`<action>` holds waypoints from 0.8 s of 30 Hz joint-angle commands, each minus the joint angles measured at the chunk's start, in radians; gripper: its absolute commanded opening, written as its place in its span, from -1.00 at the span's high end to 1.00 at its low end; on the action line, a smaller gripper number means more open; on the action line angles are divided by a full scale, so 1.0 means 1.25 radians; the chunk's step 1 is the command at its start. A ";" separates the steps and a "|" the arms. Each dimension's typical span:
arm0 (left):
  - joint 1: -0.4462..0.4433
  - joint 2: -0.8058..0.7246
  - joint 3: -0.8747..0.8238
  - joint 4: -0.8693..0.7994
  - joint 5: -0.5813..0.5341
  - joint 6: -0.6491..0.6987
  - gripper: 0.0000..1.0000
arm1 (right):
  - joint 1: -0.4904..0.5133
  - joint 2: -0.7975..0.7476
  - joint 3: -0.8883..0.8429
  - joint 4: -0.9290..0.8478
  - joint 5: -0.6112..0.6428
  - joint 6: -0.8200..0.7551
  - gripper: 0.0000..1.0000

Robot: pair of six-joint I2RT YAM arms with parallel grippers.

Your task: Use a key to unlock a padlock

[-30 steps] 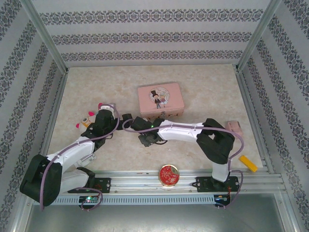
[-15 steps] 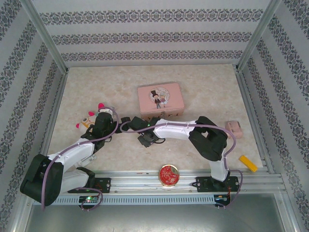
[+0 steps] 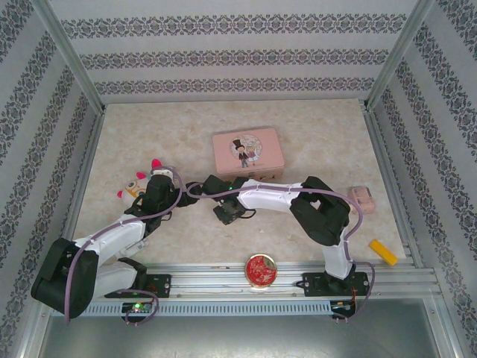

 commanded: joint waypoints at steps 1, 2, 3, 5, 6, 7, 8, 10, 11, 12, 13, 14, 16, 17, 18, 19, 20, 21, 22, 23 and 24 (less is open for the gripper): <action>0.014 -0.008 -0.008 0.003 0.011 -0.005 -0.99 | -0.025 0.040 0.020 0.051 0.028 0.018 0.35; 0.013 -0.006 -0.008 0.003 0.012 -0.005 -0.98 | -0.027 0.041 0.024 0.053 0.025 0.020 0.35; 0.013 -0.005 -0.008 0.003 0.012 -0.005 -0.98 | -0.028 0.041 0.025 0.057 0.021 0.021 0.35; 0.013 -0.005 -0.007 0.002 0.014 -0.004 -0.98 | -0.032 0.041 0.028 0.064 0.011 0.022 0.36; 0.013 -0.006 -0.007 0.001 0.015 -0.004 -0.98 | -0.034 0.040 0.029 0.066 0.009 0.021 0.36; 0.014 -0.006 -0.007 0.001 0.015 -0.003 -0.99 | -0.036 0.039 0.029 0.067 0.007 0.021 0.36; 0.015 -0.008 -0.007 -0.001 0.014 -0.003 -0.98 | -0.038 0.037 0.029 0.067 0.005 0.020 0.37; 0.014 -0.007 -0.007 -0.001 0.015 -0.002 -0.98 | -0.042 0.034 0.026 0.072 -0.005 0.021 0.39; 0.015 -0.006 -0.008 -0.001 0.015 -0.002 -0.99 | -0.043 0.030 0.024 0.076 -0.007 0.019 0.40; 0.015 -0.006 -0.008 -0.001 0.015 -0.002 -0.98 | -0.044 0.027 0.023 0.079 -0.011 0.019 0.42; 0.014 -0.005 -0.008 0.001 0.015 -0.002 -0.99 | -0.043 0.024 0.020 0.084 -0.014 0.019 0.43; 0.015 -0.004 -0.008 0.003 0.015 -0.002 -0.98 | -0.043 0.022 0.020 0.087 -0.015 0.018 0.44; 0.015 -0.001 -0.008 0.005 0.015 -0.003 -0.98 | -0.042 0.018 0.017 0.093 -0.016 0.016 0.44; 0.015 0.002 -0.008 0.007 0.015 -0.003 -0.99 | -0.042 0.015 0.014 0.098 -0.017 0.015 0.44; 0.016 0.003 -0.008 0.009 0.017 -0.004 -0.98 | -0.042 0.014 0.014 0.101 -0.017 0.014 0.44; 0.016 0.005 -0.007 0.009 0.017 -0.004 -0.98 | -0.041 0.014 0.013 0.103 -0.017 0.015 0.44; 0.016 0.006 -0.006 0.010 0.018 -0.004 -0.98 | -0.041 0.014 0.013 0.102 -0.017 0.013 0.44; 0.017 0.008 -0.005 0.009 0.020 -0.004 -0.98 | -0.041 0.014 0.013 0.102 -0.016 0.013 0.44; 0.016 0.009 -0.004 0.009 0.020 -0.004 -0.99 | -0.039 0.015 0.014 0.102 -0.017 0.012 0.44; 0.016 0.010 -0.004 0.011 0.020 -0.004 -0.98 | -0.038 0.014 0.016 0.102 -0.017 0.011 0.44; 0.017 0.011 -0.004 0.010 0.020 -0.005 -0.98 | -0.037 0.015 0.017 0.102 -0.016 0.010 0.44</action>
